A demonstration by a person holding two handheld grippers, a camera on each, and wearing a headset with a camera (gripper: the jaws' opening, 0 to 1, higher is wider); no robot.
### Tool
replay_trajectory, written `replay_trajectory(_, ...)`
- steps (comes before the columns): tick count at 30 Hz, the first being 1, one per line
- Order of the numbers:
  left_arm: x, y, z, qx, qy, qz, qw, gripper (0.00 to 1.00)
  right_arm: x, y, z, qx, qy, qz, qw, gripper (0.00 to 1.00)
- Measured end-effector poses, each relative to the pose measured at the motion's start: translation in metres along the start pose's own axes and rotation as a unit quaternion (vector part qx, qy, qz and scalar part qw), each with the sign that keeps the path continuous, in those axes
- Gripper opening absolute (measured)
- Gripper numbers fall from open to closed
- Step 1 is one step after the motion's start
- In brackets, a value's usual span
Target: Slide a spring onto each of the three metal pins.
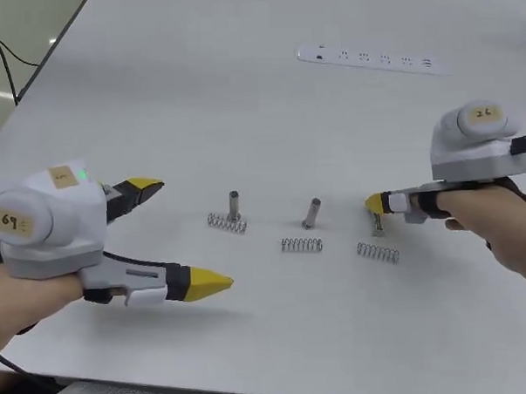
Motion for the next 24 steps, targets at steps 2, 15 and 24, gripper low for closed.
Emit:
replay_trajectory(2, 0.0, 0.0, 0.0, 0.0, -0.001, 0.0, 1.0, 0.99, 0.001, 0.004, -0.001, 0.0, -0.004, -0.007, 1.0, 0.1)
replay_trajectory(15, 0.003, 0.001, 0.003, 0.001, -0.007, -0.002, 1.0, 0.98, 0.001, 0.01, 0.005, 0.018, 0.013, -0.006, 0.9997, 0.05)
replay_trajectory(24, 0.001, 0.002, 0.003, 0.002, -0.005, 0.0, 1.0, 0.98, 0.002, 0.0, 0.005, 0.014, 0.002, 0.007, 0.9999, 0.05)
Point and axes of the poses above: the centre of the closed fingertips' face, and the gripper's own axes: y roughly forward along the fingers, z roughly to its right, x roughly out of its underside, the point moved 6 cm from there along -y, roughly backward along the fingers, and after that the axes turned 13 degrees about -z, right-handed, at the moved point
